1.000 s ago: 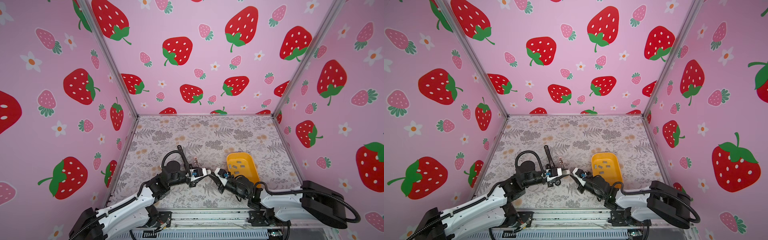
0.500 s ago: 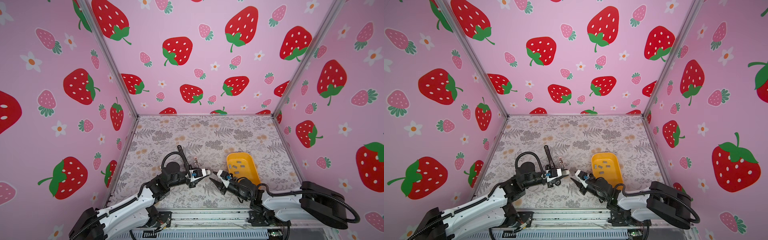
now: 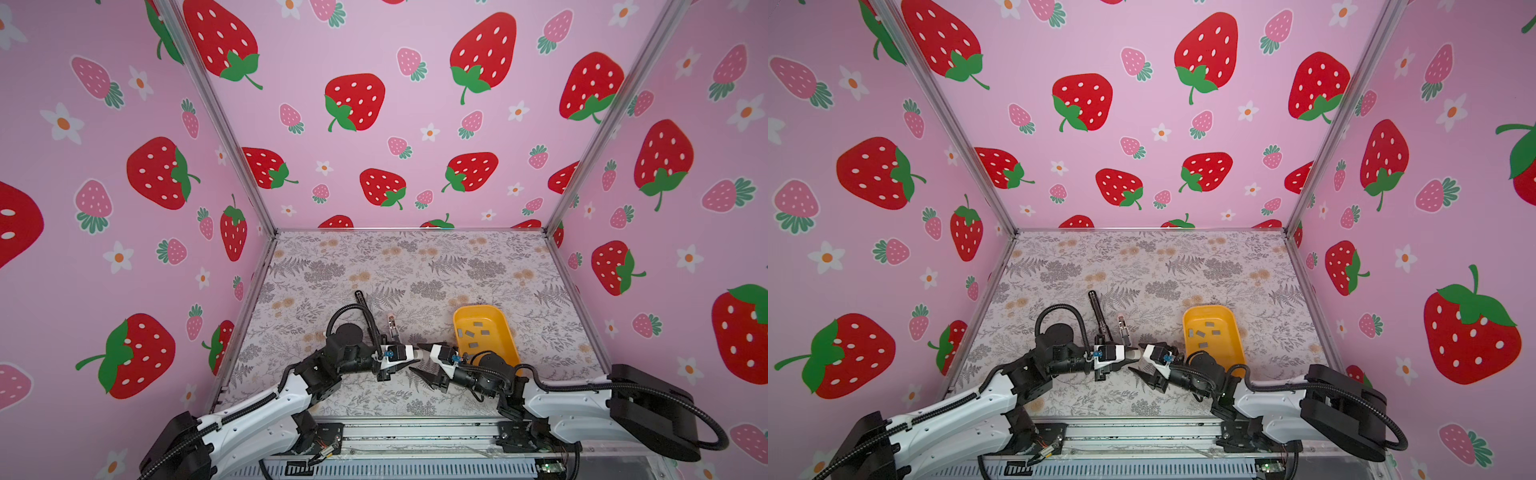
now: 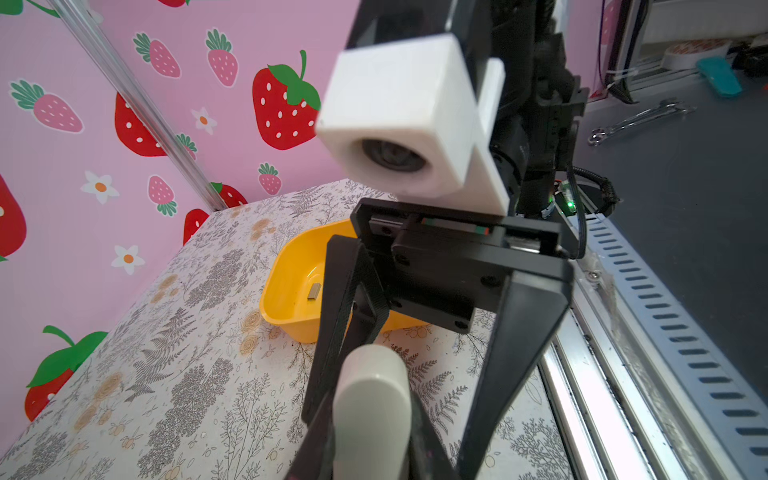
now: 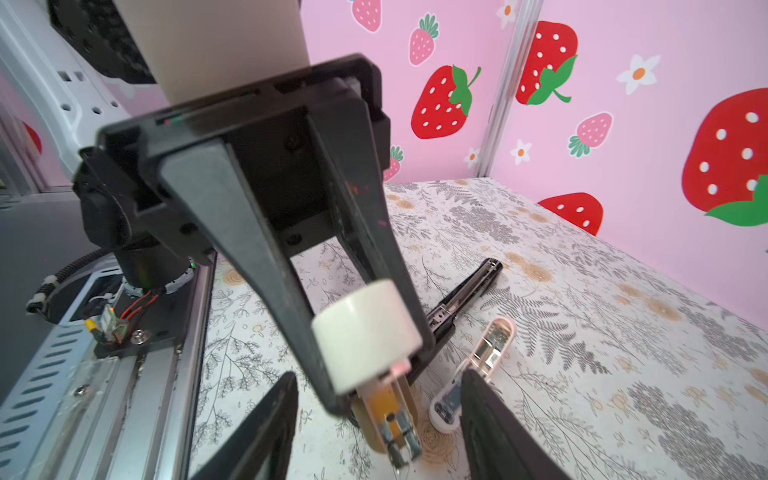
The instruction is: Load the staples into the stapler
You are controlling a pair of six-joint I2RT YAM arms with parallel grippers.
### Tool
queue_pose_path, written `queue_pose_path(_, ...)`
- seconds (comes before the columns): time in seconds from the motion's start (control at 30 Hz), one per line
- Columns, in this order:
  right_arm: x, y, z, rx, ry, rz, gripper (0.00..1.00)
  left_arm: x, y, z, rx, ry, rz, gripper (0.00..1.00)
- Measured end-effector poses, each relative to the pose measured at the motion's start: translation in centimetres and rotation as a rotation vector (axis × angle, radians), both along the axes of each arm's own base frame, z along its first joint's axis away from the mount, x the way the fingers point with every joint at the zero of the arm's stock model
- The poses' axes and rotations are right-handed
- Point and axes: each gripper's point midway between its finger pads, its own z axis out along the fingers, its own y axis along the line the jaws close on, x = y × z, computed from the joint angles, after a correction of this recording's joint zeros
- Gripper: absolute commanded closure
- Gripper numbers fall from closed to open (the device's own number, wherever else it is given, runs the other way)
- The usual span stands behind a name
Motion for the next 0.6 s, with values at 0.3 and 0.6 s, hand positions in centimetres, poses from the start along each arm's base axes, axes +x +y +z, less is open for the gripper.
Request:
queue_pose_path(0.3, -0.9, 1.4, -0.4, -0.023, 0.014, 0.076, 0.45, -0.9, -0.2, 0.2, -0.006, 0.001, -0.057, 1.00)
queue_pose_path(0.6, -0.9, 1.5, -1.0, -0.040, 0.010, 0.083, 0.76, -1.5, -0.2, 0.2, -0.008, 0.004, -0.085, 1.00)
